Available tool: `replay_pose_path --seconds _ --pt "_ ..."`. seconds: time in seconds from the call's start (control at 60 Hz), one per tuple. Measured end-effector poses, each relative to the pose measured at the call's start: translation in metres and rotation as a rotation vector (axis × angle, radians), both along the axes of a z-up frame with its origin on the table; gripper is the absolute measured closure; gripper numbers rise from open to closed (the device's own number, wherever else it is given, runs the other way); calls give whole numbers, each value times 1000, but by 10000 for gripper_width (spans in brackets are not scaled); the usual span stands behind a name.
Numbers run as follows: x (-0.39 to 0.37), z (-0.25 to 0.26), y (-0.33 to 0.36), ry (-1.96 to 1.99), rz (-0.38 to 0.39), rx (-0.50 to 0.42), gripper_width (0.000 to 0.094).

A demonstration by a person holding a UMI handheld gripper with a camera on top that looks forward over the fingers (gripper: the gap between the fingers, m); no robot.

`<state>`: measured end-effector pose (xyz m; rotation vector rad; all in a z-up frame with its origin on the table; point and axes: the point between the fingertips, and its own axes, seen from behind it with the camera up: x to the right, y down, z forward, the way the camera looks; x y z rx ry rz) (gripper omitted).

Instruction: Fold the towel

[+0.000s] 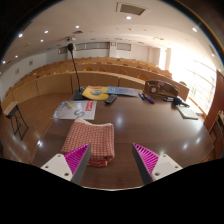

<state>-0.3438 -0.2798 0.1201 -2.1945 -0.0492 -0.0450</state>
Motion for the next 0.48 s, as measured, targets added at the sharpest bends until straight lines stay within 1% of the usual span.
replay_pose_path --seconds 0.183,0.3,0.4,0.483 --pt "-23 31 -80 -27 -9 46 84" --pt "-36 40 -123 -40 -2 49 90" --pt "-42 46 -153 -39 2 49 86" --pt "-43 54 -164 -51 7 65 88"
